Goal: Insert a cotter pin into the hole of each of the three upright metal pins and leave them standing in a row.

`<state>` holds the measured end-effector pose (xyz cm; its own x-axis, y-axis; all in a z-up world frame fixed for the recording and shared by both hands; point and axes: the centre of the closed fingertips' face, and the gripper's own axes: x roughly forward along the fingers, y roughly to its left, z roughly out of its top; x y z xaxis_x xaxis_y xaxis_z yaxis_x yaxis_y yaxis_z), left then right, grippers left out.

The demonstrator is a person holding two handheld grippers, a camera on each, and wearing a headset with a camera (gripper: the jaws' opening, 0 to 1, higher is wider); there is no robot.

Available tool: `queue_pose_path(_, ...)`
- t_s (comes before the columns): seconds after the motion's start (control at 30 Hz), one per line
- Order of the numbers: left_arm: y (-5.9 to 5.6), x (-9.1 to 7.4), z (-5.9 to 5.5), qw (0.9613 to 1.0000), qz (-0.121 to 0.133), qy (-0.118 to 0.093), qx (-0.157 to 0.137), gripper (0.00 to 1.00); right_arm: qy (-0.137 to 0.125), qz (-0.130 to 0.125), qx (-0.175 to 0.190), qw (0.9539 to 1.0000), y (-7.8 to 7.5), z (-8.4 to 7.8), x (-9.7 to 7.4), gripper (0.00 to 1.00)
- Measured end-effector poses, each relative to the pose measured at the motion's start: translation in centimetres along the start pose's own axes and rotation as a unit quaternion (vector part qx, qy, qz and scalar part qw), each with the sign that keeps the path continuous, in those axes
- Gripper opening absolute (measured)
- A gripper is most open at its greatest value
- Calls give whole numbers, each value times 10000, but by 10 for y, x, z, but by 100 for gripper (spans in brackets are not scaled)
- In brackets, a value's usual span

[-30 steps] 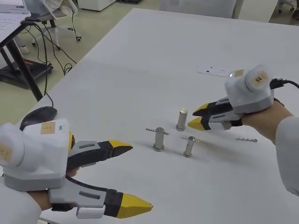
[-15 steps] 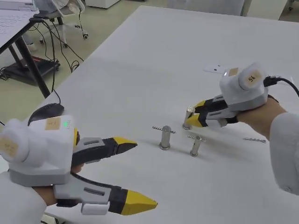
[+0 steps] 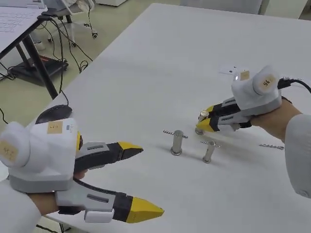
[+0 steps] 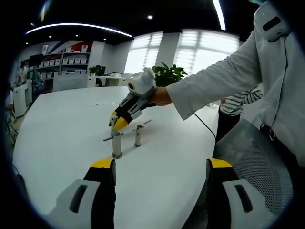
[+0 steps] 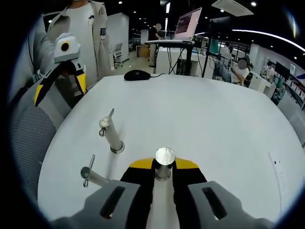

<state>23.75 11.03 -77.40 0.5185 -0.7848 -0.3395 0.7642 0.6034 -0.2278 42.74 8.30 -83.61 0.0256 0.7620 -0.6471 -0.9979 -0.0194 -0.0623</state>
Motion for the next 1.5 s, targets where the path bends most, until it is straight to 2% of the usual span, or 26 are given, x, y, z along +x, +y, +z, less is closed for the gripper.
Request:
queue_pose_path(0.33, -2, 2, 2, 10000, -32, 6, 23, 77, 32, -228, 134, 9996, -3, -5, -7, 12)
queue_pose_path(0.57, -4, 5, 4, 10000, -59, -3, 65, 77, 63, -389, 215, 9990, -1, -11, -26, 12)
queue_pose_path(0.83, -9, 10, 11, 9998, -148, -41, 137, 76, 91, -645, 574, 9962, 1, -24, -53, 12)
queue_pose_path(1.2, -16, 15, 15, 9995, -236, -67, 200, 76, 230, -897, 903, 9916, 29, -38, -81, 12)
queue_pose_path(1.37, -18, 17, 16, 9994, -263, -88, 205, 75, 278, -1067, 1097, 9878, 46, -43, -87, 12)
queue_pose_path(1.5, -20, 19, 17, 9993, -285, -115, 227, 75, 267, -1107, 1250, 9856, 64, -44, -89, 12)
